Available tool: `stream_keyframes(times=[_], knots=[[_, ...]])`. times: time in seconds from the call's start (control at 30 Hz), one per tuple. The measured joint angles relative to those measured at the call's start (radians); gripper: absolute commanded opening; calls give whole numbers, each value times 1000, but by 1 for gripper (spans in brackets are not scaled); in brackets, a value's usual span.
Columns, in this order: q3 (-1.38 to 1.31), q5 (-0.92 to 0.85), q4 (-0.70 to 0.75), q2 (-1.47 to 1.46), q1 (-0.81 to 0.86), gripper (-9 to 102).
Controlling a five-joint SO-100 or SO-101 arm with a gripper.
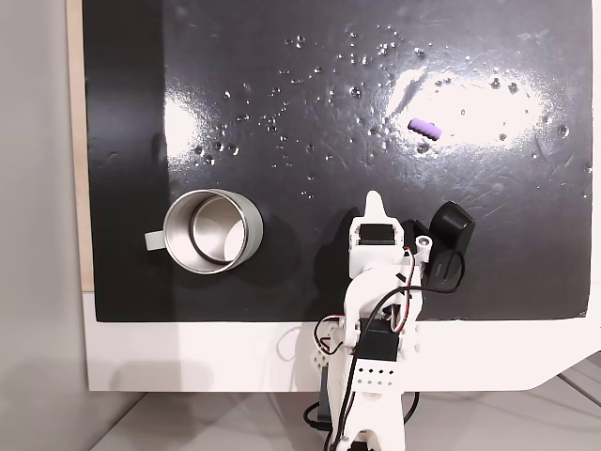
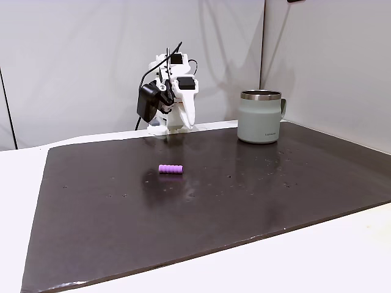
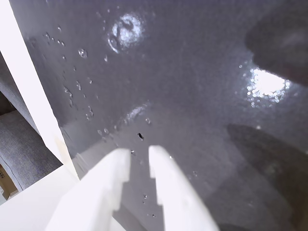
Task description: Grasp a pengrip and put it in the cup.
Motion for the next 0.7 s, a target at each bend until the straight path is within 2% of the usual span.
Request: stream_keyframes(times=[0.47,0.6,0.7], knots=[[6,-43,-8,0,-2,0],[-6,-149,35,0,92,0],[-38,-291,66,0,175,0]])
